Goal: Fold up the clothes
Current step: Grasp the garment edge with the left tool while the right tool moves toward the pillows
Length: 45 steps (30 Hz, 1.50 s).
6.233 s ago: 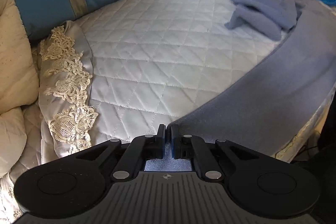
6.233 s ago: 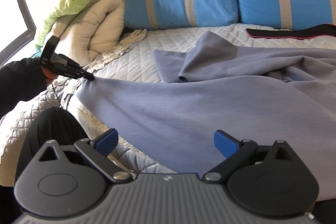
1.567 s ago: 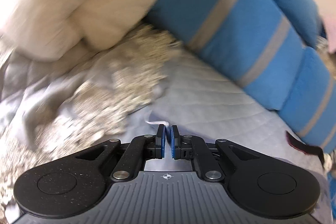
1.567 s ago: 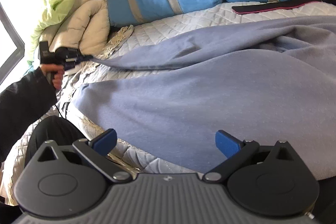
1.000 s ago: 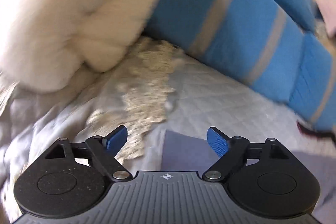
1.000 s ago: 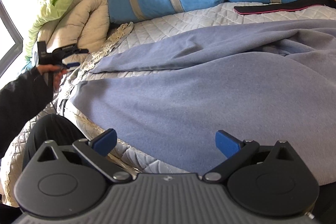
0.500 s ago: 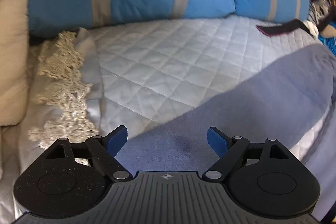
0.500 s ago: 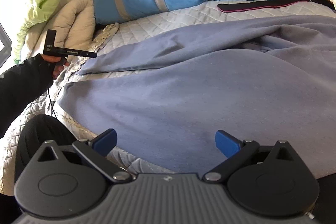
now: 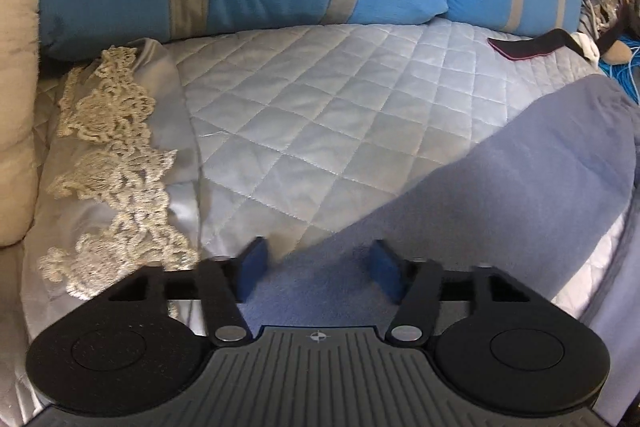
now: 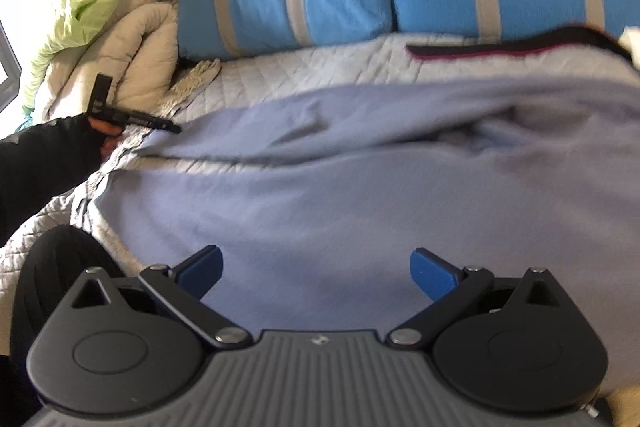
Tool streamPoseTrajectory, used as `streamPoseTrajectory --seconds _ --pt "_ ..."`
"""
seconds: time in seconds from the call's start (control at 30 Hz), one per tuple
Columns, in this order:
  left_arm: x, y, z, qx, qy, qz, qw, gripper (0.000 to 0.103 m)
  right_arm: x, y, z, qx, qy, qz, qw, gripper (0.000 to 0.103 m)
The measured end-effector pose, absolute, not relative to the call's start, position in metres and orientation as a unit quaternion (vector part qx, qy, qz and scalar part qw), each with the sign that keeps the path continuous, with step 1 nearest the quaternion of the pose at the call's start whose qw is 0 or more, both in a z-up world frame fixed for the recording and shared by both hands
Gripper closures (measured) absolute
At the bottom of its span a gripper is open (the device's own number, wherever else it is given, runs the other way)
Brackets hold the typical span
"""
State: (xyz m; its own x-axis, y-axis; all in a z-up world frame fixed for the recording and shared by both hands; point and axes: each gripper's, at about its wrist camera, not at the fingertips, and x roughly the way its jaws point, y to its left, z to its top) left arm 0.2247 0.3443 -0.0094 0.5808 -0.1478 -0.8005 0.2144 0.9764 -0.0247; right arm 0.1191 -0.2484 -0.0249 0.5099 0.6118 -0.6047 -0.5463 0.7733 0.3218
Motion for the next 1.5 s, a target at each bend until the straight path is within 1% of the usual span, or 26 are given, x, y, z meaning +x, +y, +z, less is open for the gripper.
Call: streamPoseTrajectory --seconds 0.03,0.07,0.1,0.13,0.2,0.33,0.53,0.7,0.73,0.83,0.93,1.0,1.23,1.37,1.43,1.47,1.5 --pt "0.224 0.344 -0.008 0.037 0.447 -0.103 0.888 0.071 0.125 -0.255 -0.021 0.041 0.363 0.327 0.872 0.000" --pt "0.223 0.344 -0.008 0.040 0.448 -0.103 0.887 0.079 0.132 -0.263 -0.017 0.036 0.361 0.317 0.876 0.000" --pt "0.222 0.341 -0.007 0.047 0.449 -0.101 0.887 0.083 0.139 -0.271 -0.014 0.031 0.359 0.307 0.881 0.000" --pt "0.221 0.338 -0.006 0.055 0.449 -0.098 0.887 0.085 0.146 -0.279 -0.010 0.027 0.358 0.297 0.885 0.000" --pt "0.219 0.330 -0.006 0.075 0.447 -0.092 0.886 0.095 0.161 -0.295 -0.003 0.018 0.354 0.277 0.893 0.000" --pt "0.215 0.316 -0.008 0.110 0.443 -0.079 0.886 0.096 0.190 -0.329 0.006 -0.006 0.353 0.227 0.908 0.000" --pt "0.215 0.311 -0.010 0.111 0.446 -0.060 0.886 0.096 0.245 -0.380 0.004 -0.054 0.339 0.138 0.929 0.002" --pt "0.216 0.308 -0.010 0.111 0.450 -0.051 0.885 0.096 0.298 -0.410 -0.008 -0.090 0.327 0.141 0.930 0.004" --pt "0.216 0.308 -0.010 0.111 0.449 -0.049 0.885 0.096 0.309 -0.415 -0.011 -0.091 0.325 0.143 0.930 0.005" --pt "0.214 0.307 -0.012 0.110 0.445 -0.045 0.888 0.096 0.344 -0.430 -0.020 -0.090 0.332 0.146 0.928 0.015" --pt "0.212 0.307 -0.013 0.106 0.440 -0.040 0.891 0.096 0.375 -0.441 -0.032 -0.093 0.342 0.146 0.924 0.021" --pt "0.211 0.306 -0.014 0.104 0.437 -0.037 0.893 0.096 0.397 -0.450 -0.042 -0.086 0.355 0.145 0.920 0.027" --pt "0.209 0.308 -0.014 0.091 0.430 -0.034 0.898 0.096 0.442 -0.463 -0.065 -0.069 0.371 0.175 0.910 0.032" --pt "0.210 0.307 -0.014 0.086 0.431 -0.026 0.898 0.096 0.458 -0.461 -0.079 -0.086 0.393 0.203 0.893 0.039" --pt "0.210 0.305 -0.014 0.091 0.431 -0.025 0.898 0.096 0.460 -0.463 -0.081 -0.075 0.398 0.219 0.888 0.061" --pt "0.210 0.305 -0.014 0.096 0.429 -0.026 0.898 0.096 0.460 -0.464 -0.081 -0.067 0.398 0.227 0.886 0.075" --pt "0.209 0.305 -0.014 0.098 0.428 -0.026 0.898 0.096 0.459 -0.463 -0.080 -0.065 0.396 0.231 0.886 0.103"
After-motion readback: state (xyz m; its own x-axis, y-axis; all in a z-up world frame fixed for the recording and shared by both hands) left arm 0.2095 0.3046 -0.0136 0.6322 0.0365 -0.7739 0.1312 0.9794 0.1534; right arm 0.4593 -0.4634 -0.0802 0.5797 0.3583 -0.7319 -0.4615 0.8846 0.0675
